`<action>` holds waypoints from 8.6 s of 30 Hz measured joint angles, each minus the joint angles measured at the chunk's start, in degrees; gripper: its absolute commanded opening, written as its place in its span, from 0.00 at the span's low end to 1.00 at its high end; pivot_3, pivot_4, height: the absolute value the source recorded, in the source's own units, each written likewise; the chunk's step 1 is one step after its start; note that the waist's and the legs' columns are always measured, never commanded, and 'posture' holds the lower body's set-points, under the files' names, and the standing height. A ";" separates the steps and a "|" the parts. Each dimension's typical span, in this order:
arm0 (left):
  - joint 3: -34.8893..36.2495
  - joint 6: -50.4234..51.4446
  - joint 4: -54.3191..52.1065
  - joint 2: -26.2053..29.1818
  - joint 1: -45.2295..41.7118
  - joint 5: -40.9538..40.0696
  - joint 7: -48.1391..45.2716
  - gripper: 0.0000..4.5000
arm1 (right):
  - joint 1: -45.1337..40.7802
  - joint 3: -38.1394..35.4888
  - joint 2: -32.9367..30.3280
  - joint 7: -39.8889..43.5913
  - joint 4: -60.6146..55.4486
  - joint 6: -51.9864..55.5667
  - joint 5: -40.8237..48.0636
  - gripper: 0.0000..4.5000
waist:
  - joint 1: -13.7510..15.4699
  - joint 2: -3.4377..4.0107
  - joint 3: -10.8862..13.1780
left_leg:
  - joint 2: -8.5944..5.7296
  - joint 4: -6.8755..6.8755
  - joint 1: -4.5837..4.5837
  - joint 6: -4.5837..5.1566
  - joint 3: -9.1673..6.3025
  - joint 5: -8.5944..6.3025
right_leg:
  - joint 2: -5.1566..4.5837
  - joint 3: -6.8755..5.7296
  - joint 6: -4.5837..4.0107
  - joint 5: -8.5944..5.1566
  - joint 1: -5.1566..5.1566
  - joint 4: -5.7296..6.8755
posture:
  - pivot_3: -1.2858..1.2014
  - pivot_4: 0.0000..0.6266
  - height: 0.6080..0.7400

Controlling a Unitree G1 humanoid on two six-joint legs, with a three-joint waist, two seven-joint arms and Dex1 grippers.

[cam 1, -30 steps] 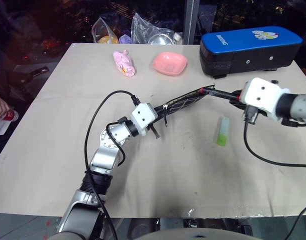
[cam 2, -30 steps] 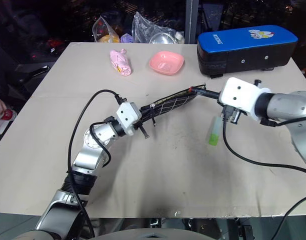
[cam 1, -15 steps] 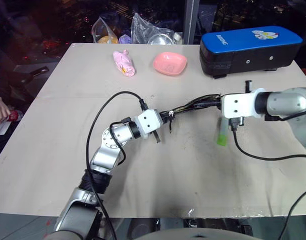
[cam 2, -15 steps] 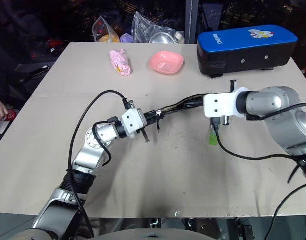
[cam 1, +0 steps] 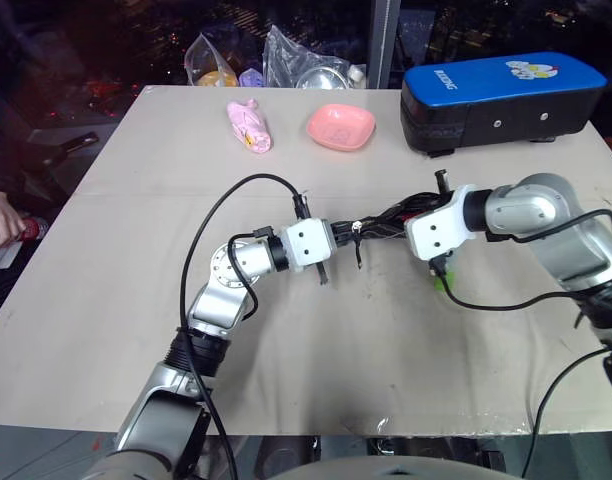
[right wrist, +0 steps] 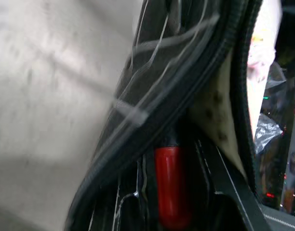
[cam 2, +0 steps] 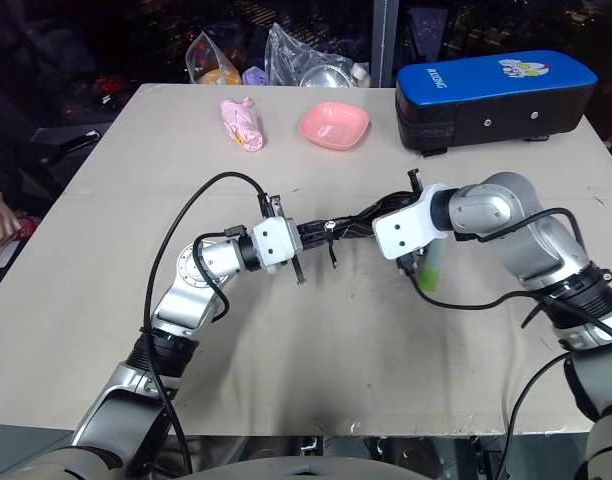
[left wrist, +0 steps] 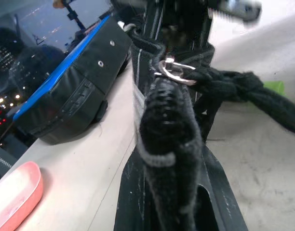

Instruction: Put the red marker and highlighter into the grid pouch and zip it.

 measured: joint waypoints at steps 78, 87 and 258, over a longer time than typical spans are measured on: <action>0.13 2.12 2.22 -1.68 0.88 0.55 4.49 0.00 | 10.34 -17.10 -18.14 2.88 -9.10 8.61 12.53 0.11 | 0.95 0.03 -0.06 | 0.02 -0.03 0.02 -0.16 -0.14 0.11 | 0.21 0.11 -0.01 0.01 0.02 -0.02 | 0.52 0.24 0.82; 0.17 2.00 2.22 -1.67 0.81 0.65 4.48 0.00 | 10.52 -23.01 -21.87 5.27 -5.11 6.35 14.41 0.11 | 1.02 0.04 -0.05 | 0.03 -0.03 0.01 -0.16 -0.14 0.11 | 0.17 0.10 -0.02 0.01 0.02 -0.03 | 0.52 0.24 0.82; 0.15 0.88 6.56 -6.30 -1.24 0.75 5.48 0.00 | 27.85 -26.66 22.43 -39.36 -24.07 43.23 44.08 0.01 | 0.89 0.03 -0.10 | 0.06 -0.14 -0.06 -0.13 -0.12 0.10 | 0.29 0.14 -0.06 0.05 -0.04 -0.07 | 0.52 0.24 0.82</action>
